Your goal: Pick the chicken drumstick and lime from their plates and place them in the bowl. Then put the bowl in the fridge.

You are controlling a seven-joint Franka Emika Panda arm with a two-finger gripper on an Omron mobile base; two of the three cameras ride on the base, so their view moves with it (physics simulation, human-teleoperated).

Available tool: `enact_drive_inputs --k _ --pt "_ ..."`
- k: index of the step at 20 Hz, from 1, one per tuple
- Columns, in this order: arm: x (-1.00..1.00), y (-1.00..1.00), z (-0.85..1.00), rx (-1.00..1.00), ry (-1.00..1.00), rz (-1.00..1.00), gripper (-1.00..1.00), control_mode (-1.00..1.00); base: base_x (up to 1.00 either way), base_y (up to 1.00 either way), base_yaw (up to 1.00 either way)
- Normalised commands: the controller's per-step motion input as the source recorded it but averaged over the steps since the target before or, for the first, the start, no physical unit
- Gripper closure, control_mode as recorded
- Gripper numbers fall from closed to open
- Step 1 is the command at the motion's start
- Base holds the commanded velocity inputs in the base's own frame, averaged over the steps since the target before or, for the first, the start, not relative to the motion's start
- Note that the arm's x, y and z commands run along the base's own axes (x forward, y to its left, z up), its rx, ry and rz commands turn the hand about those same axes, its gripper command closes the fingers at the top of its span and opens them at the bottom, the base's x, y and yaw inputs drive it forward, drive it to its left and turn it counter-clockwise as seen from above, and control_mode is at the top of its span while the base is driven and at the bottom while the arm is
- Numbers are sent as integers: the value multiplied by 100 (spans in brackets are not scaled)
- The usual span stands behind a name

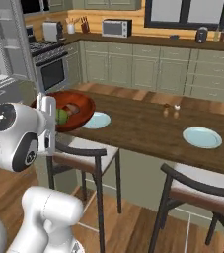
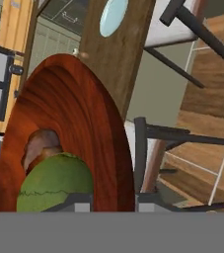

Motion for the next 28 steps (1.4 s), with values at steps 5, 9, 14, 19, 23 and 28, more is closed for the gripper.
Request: enact_drive_inputs --k 5,9,14,19,23,28 --pt "0 0 0 0 0 0 100 100 72 100 -7" --pt "0 0 0 0 0 0 100 100 68 100 -24" --pt "0 0 0 0 0 0 100 100 32 100 -31" --pt "0 0 0 0 0 0 100 100 18 100 -27" --pt "0 0 0 0 0 0 100 100 29 100 -27" --pt "0 0 0 0 0 0 100 100 7 81 -7"
